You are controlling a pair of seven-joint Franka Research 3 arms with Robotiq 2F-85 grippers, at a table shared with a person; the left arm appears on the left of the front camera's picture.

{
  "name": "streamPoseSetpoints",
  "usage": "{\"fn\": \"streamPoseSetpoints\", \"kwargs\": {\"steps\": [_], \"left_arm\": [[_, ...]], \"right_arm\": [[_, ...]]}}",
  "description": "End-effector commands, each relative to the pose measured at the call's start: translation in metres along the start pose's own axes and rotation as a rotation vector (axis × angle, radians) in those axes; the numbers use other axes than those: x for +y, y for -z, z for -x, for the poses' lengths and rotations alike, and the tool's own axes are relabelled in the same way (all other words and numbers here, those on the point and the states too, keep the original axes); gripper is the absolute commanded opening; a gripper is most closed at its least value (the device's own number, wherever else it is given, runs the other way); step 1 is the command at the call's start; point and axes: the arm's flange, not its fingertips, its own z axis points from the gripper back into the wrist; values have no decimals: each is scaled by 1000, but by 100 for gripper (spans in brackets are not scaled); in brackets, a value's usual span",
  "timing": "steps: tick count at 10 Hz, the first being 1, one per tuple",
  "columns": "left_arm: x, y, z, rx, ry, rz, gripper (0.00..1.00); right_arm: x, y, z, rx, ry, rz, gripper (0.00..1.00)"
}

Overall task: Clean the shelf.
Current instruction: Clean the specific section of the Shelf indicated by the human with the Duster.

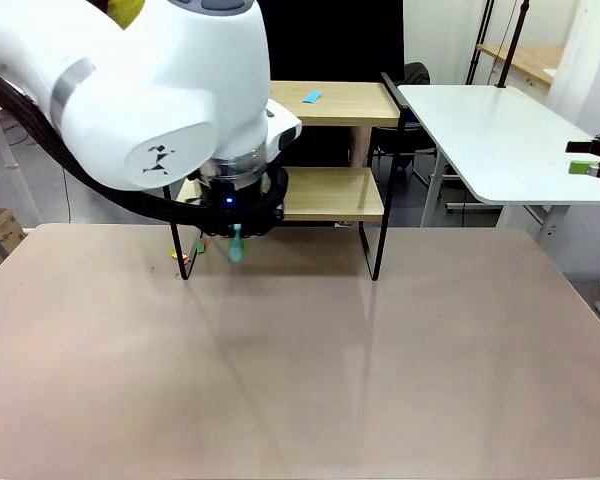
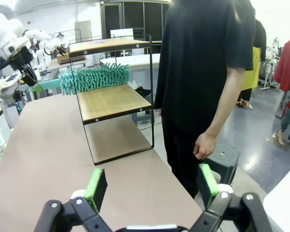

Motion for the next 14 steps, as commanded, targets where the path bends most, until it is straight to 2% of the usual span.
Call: {"fn": "streamPoseSetpoints", "kwargs": {"steps": [1, 3, 5, 7, 9, 10, 11, 14], "left_arm": [[22, -12, 3, -1, 30, -107, 13], [39, -21, 8, -16, 42, -193, 13], [51, -23, 17, -33, 105, -324, 13], [56, -39, 24, -102, 142, -387, 13], [53, -59, 31, -176, 158, -338, 13], [47, -62, 33, -170, 176, -290, 13], [45, -52, 27, -122, 144, -349, 13], [45, -52, 27, -122, 144, -349, 13]], "right_arm": [[1, 2, -4, -2, -7, -2, 100], [1, 2, -4, -2, -7, -2, 100], [1, 2, -4, -2, -7, -2, 100], [1, 2, -4, -2, -7, -2, 100], [1, 2, -4, -2, -7, -2, 100], [1, 2, -4, -2, -7, -2, 100], [1, 2, -4, -2, -7, -2, 100], [1, 2, -4, -2, -7, -2, 100]]}}
